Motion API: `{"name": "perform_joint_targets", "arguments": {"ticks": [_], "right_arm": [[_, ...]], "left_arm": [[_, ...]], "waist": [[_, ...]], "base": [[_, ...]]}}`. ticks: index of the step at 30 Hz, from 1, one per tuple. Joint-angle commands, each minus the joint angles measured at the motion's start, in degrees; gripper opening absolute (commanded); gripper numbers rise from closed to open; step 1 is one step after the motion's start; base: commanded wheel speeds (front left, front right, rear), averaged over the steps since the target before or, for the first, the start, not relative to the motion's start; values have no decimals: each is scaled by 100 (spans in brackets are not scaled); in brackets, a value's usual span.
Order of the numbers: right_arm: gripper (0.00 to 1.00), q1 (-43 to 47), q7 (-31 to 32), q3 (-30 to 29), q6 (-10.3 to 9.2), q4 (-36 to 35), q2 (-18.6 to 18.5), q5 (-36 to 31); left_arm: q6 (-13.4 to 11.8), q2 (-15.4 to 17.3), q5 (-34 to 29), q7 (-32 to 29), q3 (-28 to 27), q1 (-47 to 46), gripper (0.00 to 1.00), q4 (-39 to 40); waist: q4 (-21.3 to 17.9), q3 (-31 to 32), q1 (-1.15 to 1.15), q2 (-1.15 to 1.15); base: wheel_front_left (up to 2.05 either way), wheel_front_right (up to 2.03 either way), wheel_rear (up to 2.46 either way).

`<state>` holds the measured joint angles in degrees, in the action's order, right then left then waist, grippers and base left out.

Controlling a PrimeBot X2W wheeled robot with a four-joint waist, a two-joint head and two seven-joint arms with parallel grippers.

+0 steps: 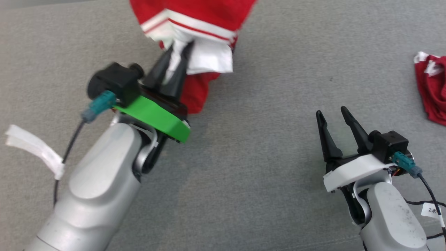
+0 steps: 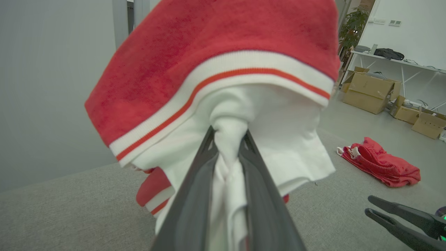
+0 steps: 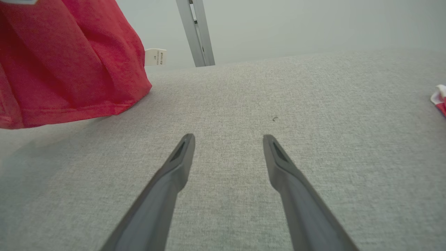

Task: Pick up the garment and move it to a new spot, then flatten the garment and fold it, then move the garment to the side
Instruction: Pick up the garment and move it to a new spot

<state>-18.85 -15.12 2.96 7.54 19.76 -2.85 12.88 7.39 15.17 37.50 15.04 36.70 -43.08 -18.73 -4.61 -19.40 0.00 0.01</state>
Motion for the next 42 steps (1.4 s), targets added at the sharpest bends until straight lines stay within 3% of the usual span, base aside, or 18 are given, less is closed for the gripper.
{"name": "perform_joint_targets", "arguments": {"ticks": [1,3,4,5,10,19,27,35,42], "right_arm": [[100,122,-4,30,-11,-14,-16,53],[100,139,-4,44,-11,-20,-17,92],[100,165,-4,52,-11,-18,-17,103],[100,223,-4,73,-11,-16,-16,112],[100,281,-4,-4,-11,-7,-17,100],[100,397,-4,-114,-11,-11,-18,-10],[100,602,-4,-189,-11,105,-19,-106],[100,940,-4,-313,-11,223,-19,-179],[100,1188,-4,-304,-11,315,-19,-254]], "left_arm": [[15,-63,56,17,219,71,0,-120],[15,-188,129,17,533,137,0,-389],[15,-242,166,17,659,167,17,-521],[15,-338,177,18,740,174,100,-735],[15,-436,-44,17,440,531,100,-1018],[-178,-439,-789,11,-1246,1516,100,-802],[-101,-675,-1543,9,-2720,2729,100,-243],[-28,-949,-2140,10,-3443,3812,100,-167],[4,-1175,-2273,10,-3756,4369,100,-94]], "waist": [[-620,193,0,-1],[-749,202,0,-1],[-789,210,0,-1],[-859,232,0,-1],[-822,323,0,-1],[-370,714,0,-1],[-31,1144,0,-1],[124,1509,0,-1],[186,1611,0,-1]], "base": [[0,0,0],[0,0,0],[0,0,0],[0,0,0],[0,0,0],[0,0,0],[0,0,0],[0,0,0],[0,0,0]]}}
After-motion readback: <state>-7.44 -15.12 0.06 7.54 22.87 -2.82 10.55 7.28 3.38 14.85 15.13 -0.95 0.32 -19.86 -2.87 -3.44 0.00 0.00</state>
